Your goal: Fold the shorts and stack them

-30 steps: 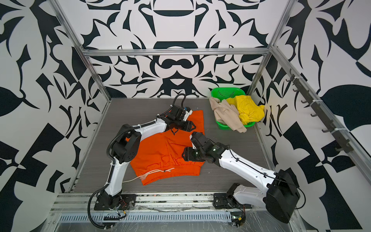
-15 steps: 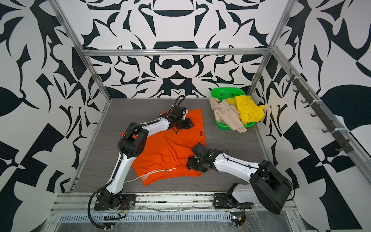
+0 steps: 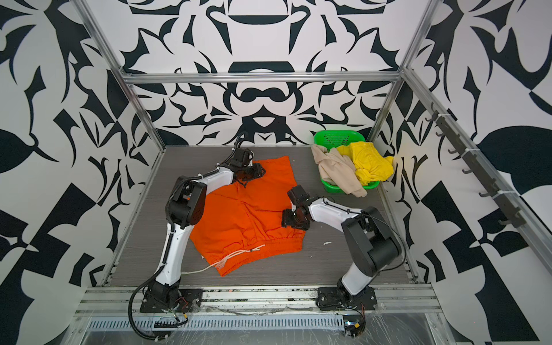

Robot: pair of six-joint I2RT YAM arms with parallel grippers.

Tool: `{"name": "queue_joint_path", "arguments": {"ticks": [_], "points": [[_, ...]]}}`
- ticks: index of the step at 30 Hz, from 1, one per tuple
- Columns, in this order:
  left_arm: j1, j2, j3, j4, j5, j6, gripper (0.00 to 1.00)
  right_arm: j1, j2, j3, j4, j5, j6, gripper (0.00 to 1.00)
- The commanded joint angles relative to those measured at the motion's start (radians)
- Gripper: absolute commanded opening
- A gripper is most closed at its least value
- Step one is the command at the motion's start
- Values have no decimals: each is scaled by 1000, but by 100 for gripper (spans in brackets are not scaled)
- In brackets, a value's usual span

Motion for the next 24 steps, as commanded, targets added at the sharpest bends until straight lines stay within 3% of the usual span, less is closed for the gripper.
{"name": "queue_joint_path", "arguments": {"ticks": [1, 4, 7, 12, 16, 20, 24], "points": [[25, -121, -92, -30, -34, 7, 56, -18, 29, 151, -133, 80, -135, 69], [47, -263, -179, -41, -30, 27, 59, -6, -6, 282, -250, 103, -174, 70], [73, -412, -296, -87, -42, 75, 63, 54, -93, 289, -307, 92, -131, 71], [156, -622, -510, -219, -58, 139, 72, 150, -282, 47, -197, -37, 157, 73], [255, -719, -651, -334, -60, 179, 73, 207, -402, -116, -124, -41, 342, 76], [336, -772, -744, -390, -93, 222, 73, 215, -453, -226, -75, -61, 411, 76], [369, -784, -777, -397, -134, 269, 73, 177, -428, -300, -33, -54, 399, 76]]}}
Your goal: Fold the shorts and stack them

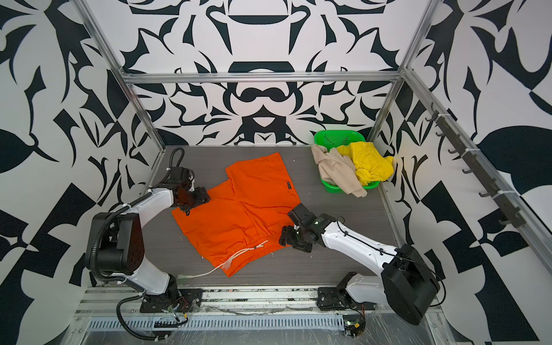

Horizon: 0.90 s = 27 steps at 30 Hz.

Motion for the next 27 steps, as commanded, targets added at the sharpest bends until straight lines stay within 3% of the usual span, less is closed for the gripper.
{"name": "queue_joint_path", "arguments": {"ticks": [1, 6, 11, 21, 24, 27], "points": [[4, -39, -1, -49, -62, 72, 74, -34, 13, -29, 72, 1, 34, 76], [33, 25, 30, -57, -91, 88, 79, -122, 94, -12, 104, -7, -66, 76], [50, 6, 27, -48, -45, 25, 83, -222, 207, 47, 184, -29, -153, 76], [137, -307, -113, -60, 33, -215, 84, -318, 585, 528, 224, -66, -321, 74], [202, -421, -169, -91, 83, -279, 83, -323, 611, 678, 145, -47, -366, 75], [234, -499, -246, -81, 205, -354, 81, -306, 554, 692, 101, -49, -357, 74]]}}
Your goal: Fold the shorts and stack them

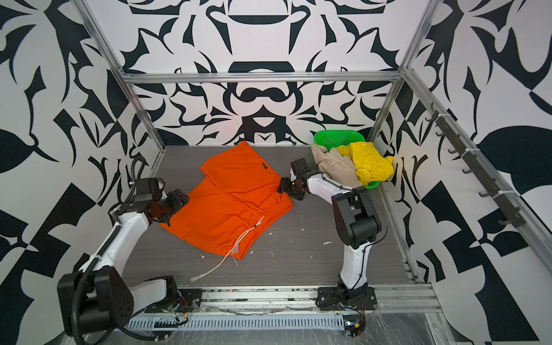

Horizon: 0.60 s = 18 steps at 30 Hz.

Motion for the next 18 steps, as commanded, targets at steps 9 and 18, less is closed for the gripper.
{"name": "queue_joint_path", "arguments": {"ticks": [9, 18], "points": [[-187, -263, -177, 8, 190, 37, 76, 240, -409, -384, 113, -54, 202, 72], [-244, -340, -299, 57, 124, -31, 76, 491, -303, -445, 264, 3, 431, 73]]}}
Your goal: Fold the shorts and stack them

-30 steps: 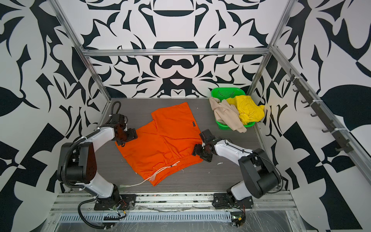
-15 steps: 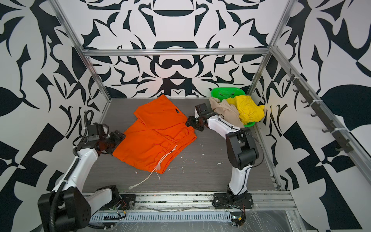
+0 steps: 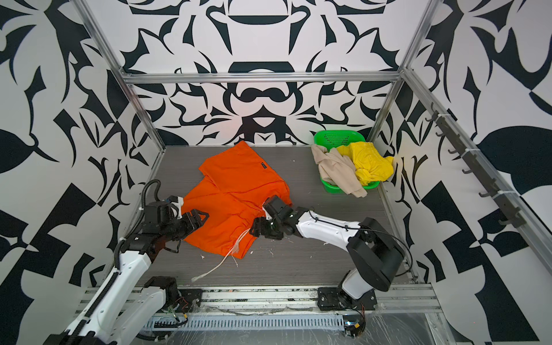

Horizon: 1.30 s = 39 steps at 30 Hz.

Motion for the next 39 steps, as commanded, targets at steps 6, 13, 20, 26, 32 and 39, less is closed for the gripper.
{"name": "queue_joint_path", "arguments": {"ticks": [6, 13, 20, 26, 32, 39], "points": [[-3, 24, -32, 57, -26, -28, 76, 4, 110, -8, 213, 76, 169, 69], [-3, 48, -30, 68, -34, -22, 76, -34, 232, 30, 234, 121, 188, 35], [-3, 37, -19, 51, -72, -24, 76, -198, 299, 117, 102, 115, 16, 0], [-3, 34, 0, 11, -88, -34, 75, -387, 304, 260, -115, 83, -246, 0], [-49, 51, 25, 65, -59, 37, 74, -484, 252, 355, -232, 14, -417, 6], [-256, 188, 182, 107, -77, 364, 74, -485, 31, 175, -134, -105, -338, 45]]}}
